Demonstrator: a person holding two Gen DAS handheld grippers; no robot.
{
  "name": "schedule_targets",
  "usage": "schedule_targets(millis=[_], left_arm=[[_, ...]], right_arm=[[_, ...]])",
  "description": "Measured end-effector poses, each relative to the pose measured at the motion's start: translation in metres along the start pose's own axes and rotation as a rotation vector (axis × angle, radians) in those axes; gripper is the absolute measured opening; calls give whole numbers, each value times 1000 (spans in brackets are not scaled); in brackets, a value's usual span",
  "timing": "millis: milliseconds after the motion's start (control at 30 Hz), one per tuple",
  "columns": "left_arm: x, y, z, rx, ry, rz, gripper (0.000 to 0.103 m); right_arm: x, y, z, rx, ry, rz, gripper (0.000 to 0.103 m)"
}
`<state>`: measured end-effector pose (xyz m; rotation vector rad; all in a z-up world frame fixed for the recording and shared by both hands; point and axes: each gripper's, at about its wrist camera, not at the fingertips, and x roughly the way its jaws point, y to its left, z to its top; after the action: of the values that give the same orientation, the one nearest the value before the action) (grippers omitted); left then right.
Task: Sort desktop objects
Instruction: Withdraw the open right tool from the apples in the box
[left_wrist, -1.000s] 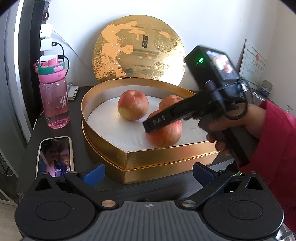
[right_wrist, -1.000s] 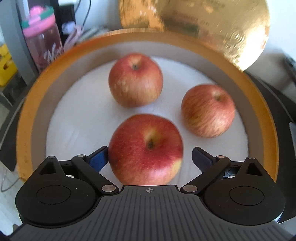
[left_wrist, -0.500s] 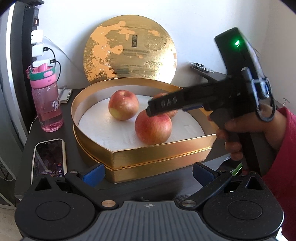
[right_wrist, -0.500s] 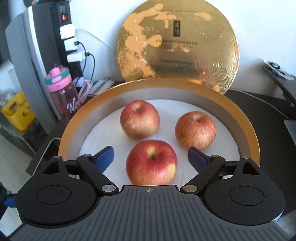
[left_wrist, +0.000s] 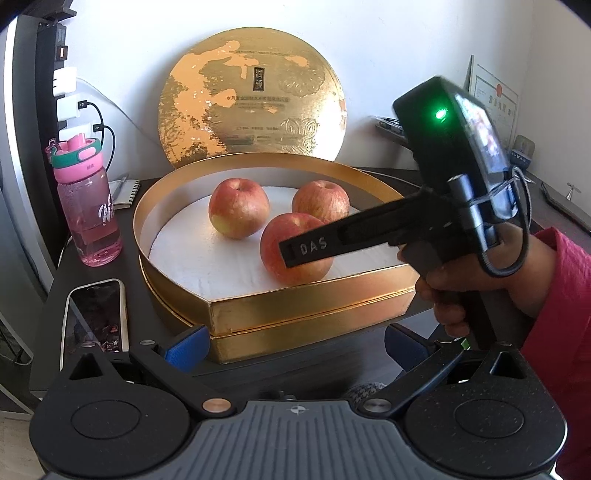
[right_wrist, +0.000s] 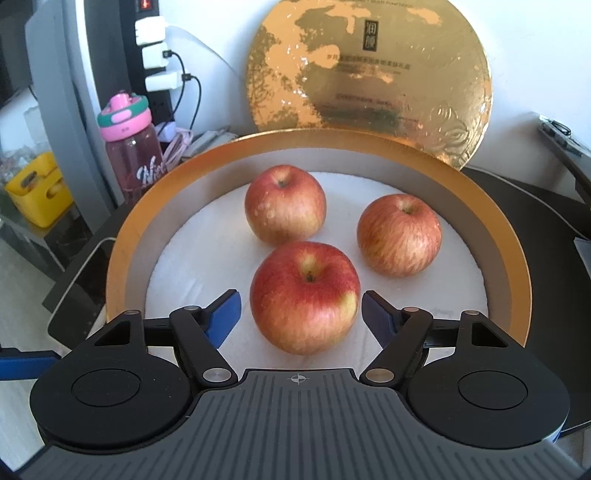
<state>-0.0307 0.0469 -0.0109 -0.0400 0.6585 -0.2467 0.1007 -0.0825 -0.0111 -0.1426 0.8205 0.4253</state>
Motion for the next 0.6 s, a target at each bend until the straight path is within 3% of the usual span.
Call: schedule_targets(millis=[133, 600], left_arm=[[1, -3, 0, 6, 6, 4, 102], [2, -15, 0, 34, 14, -11, 102]], right_arm=[[5, -3, -5, 8, 24, -12, 77], [-17, -25, -11, 100, -15, 34, 77]])
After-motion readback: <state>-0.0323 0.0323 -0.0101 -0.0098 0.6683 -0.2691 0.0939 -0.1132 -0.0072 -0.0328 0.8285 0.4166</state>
